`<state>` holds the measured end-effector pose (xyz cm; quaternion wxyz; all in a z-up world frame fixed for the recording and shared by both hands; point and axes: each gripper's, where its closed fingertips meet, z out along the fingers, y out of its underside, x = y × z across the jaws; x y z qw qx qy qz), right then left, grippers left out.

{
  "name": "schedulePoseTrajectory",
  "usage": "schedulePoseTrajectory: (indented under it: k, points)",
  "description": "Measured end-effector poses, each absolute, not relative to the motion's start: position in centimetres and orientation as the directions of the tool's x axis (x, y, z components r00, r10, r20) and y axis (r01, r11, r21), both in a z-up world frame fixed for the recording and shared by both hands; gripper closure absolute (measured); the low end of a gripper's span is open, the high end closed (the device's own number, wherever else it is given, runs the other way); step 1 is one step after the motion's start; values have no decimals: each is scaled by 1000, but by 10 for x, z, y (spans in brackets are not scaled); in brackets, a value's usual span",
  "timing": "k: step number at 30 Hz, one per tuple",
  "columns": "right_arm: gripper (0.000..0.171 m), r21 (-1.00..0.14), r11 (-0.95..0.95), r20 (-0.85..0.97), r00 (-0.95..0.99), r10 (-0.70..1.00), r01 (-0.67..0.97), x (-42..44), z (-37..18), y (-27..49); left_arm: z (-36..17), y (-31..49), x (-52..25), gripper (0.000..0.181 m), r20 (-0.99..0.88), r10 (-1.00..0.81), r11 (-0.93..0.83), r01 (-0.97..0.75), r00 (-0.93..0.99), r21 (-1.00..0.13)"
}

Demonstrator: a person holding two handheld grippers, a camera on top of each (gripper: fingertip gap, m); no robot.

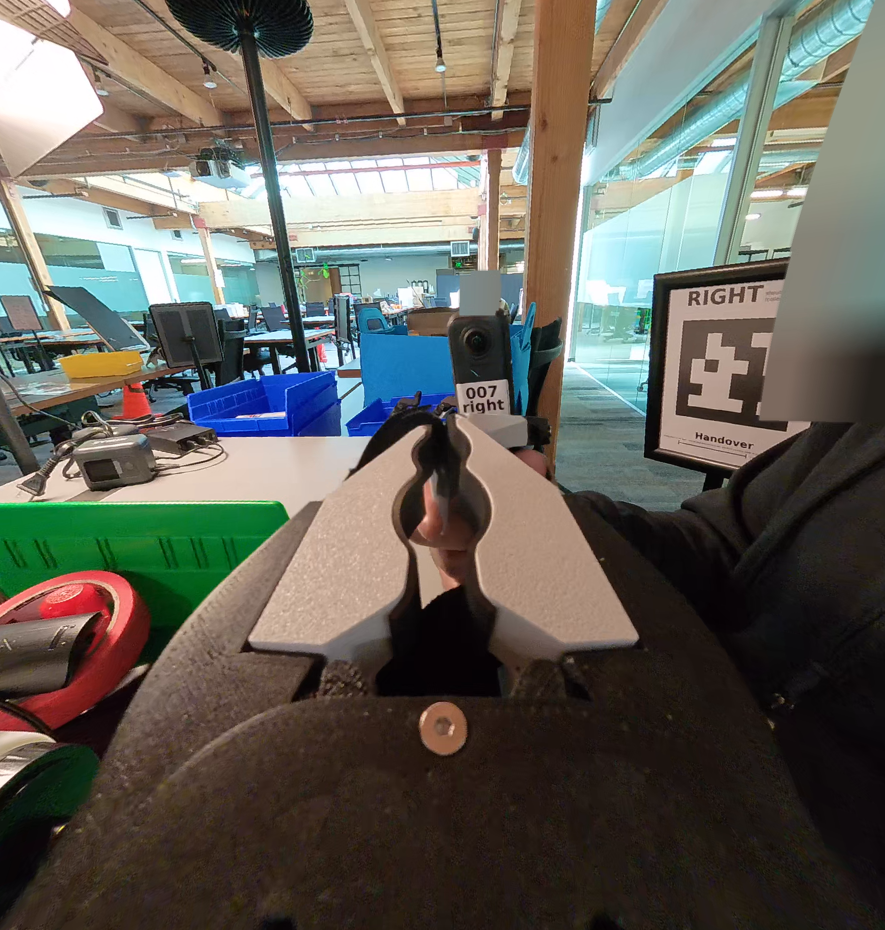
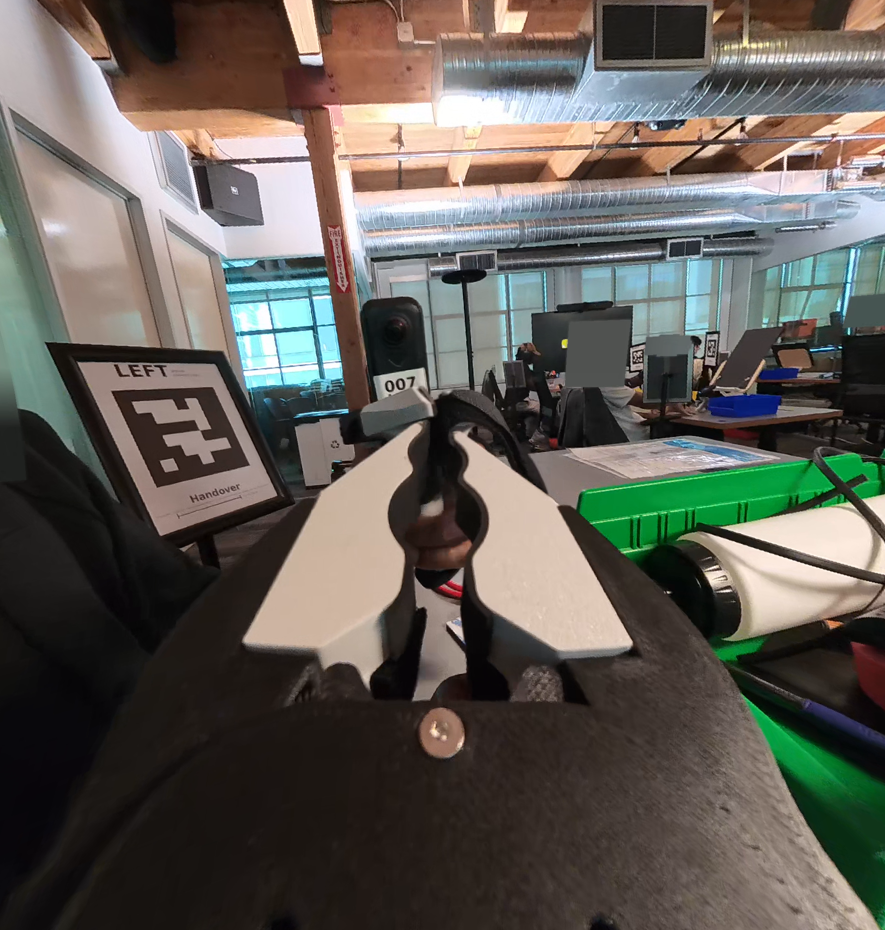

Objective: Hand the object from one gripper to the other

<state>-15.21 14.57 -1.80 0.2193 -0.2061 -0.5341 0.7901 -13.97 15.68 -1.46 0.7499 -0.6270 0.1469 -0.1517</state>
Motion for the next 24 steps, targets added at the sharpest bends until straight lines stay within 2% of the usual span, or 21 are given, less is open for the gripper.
schedulePoseTrajectory:
  k: [5, 11, 14, 16, 19, 21, 23, 24]
  points:
    - [167, -937, -314, -66, -804, 591, -154, -152, -17, 147, -14, 158, -143, 173, -19, -394, 169, 52, 919, -984]
    - [166, -914, -375, -99, -814, 572, -152, -150, -10, 155, -17, 158, -146, 163, 6, -399, 147, 71, 917, -987]
    - [166, -913, -377, -96, -816, 571, -156, -149, -9, 154, -19, 157, -139, 171, -16, -426, 141, 48, 905, -989]
    - [164, -907, -393, -109, -817, 566, -152, -150, -8, 155, -17, 156, -138, 172, -42, -417, 160, 28, 908, -987]
    - [149, -908, -399, -132, -821, 555, -124, -152, -10, 153, -13, 157, -143, 173, -29, -402, 178, 47, 915, -983]
    - [151, -922, -370, -121, -822, 557, -115, -152, -15, 149, -10, 156, -147, 173, -20, -384, 191, 58, 923, -980]
    - [166, -937, -324, -92, -807, 583, -127, -155, -19, 146, -9, 155, -147, 173, -20, -388, 197, 62, 921, -978]
    - [166, -941, -311, -81, -799, 596, -136, -156, -20, 146, -9, 155, -146, 173, -19, -391, 197, 63, 920, -978]
